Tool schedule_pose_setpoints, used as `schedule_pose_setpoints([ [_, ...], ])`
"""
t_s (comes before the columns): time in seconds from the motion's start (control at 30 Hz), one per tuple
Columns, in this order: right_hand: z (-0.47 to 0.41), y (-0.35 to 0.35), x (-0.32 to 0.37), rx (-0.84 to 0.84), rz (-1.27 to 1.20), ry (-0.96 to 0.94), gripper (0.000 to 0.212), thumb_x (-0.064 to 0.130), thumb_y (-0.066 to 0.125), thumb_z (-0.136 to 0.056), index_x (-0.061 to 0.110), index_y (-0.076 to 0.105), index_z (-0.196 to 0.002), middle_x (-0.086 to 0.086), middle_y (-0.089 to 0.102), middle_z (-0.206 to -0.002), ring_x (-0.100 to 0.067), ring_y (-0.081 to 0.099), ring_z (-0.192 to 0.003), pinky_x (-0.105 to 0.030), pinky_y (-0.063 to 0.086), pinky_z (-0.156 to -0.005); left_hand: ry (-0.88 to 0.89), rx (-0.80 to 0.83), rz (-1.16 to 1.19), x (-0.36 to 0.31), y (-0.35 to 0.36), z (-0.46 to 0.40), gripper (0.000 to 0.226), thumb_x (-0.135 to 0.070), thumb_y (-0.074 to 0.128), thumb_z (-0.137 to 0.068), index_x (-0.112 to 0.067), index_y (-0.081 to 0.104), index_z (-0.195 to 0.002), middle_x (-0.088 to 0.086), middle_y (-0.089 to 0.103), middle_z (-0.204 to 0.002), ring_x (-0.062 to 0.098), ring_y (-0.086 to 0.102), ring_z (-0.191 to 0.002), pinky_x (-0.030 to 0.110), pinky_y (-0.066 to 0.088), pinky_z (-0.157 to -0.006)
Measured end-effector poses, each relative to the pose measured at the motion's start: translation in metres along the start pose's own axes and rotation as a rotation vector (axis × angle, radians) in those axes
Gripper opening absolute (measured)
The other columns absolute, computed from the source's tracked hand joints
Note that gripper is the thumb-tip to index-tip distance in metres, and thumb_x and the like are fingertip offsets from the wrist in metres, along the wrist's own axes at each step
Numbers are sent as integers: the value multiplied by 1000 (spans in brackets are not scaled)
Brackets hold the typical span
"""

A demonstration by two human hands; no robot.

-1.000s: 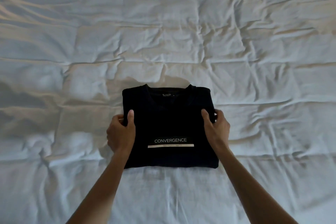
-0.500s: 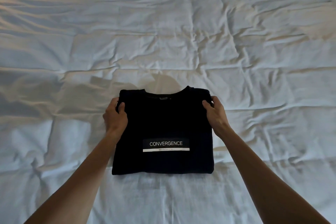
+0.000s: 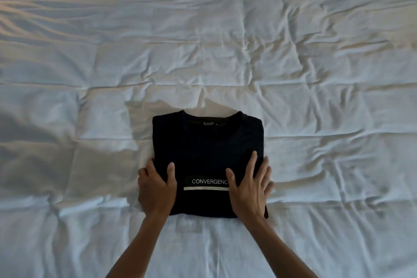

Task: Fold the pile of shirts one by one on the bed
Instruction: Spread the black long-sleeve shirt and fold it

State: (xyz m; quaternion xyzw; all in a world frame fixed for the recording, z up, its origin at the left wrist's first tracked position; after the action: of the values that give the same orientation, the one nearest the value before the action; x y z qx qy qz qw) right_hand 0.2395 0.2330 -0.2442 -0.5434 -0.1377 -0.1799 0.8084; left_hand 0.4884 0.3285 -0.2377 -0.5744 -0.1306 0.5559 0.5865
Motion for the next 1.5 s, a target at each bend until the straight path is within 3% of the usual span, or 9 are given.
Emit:
schedule_pose_setpoints([
  [0.13,-27,-23,-19,-34,-353,188,94,69,51,-86,13,20,-155,-13,38,-152,-32,33,-140,-46,31,-112,-161,43,139,1,4,-25,66,-63,48,-93,-6,58,-125,19,55,-123,41,56,-110,47,44,-94],
  [0.27,-50,-27,-22,205,-644,311,67,68,67,-77,15,60,-118,-2,69,-106,-22,68,-95,-36,56,-83,-136,78,91,-6,6,-48,86,-82,52,-74,-3,64,-106,15,63,-106,36,58,-105,45,46,-95],
  [0.53,-32,-51,16,329,-921,220,38,40,73,-86,13,67,-113,-7,77,-96,-25,74,-88,-44,60,-84,-81,351,574,-35,-20,-42,32,-41,66,-93,-18,68,-116,-6,72,-98,11,69,-90,22,55,-72],
  [0.7,-6,-153,81,268,-915,100,38,40,72,-87,15,66,-114,-6,76,-98,-24,74,-89,-44,60,-85,71,340,595,-93,-118,-26,45,-54,63,-90,-26,63,-125,-5,70,-115,17,67,-106,43,54,-97],
  [0.97,84,-354,236,477,-1024,-100,31,24,59,-89,-2,67,-104,-16,70,-80,-27,64,-61,-29,51,-50,349,133,577,-214,-368,21,40,-47,53,-99,-29,59,-134,-4,65,-127,21,61,-117,42,48,-104],
  [1.13,139,-433,327,544,-1060,-305,33,31,60,-92,4,70,-108,-14,75,-91,-25,70,-66,-29,55,-53,408,-60,617,-234,-504,61,39,-46,51,-100,-29,60,-134,-4,64,-129,21,60,-119,36,47,-101],
  [1.23,170,-447,381,617,-1042,-382,33,32,58,-96,5,68,-112,-13,76,-95,-27,72,-75,-32,58,-62,356,-233,638,-212,-569,87,30,-39,52,-101,-28,63,-126,-6,63,-120,16,57,-116,23,38,-92],
  [1.37,218,-436,444,708,-1009,-467,29,30,59,-96,4,66,-105,-11,75,-80,-27,68,-78,-36,53,-68,280,-382,664,-148,-630,114,35,-47,55,-96,-25,68,-120,2,70,-120,24,63,-114,43,45,-105],
  [1.5,278,-395,502,822,-922,-578,33,28,61,-95,0,65,-114,-16,71,-102,-31,67,-87,-38,53,-75,184,-534,676,-72,-685,164,31,-34,53,-101,-15,67,-120,4,68,-114,23,62,-112,34,47,-97],
])
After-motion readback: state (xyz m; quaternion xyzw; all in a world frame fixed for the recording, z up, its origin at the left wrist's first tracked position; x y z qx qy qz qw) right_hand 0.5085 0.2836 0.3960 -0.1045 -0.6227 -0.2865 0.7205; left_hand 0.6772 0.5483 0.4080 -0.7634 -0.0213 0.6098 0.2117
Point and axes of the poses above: each hand's wrist, its own z-axis away from the middle knuckle, its own y-axis out of the palm, x = y × z, the point moved 8 cm from there along -z, towards the middle knuckle
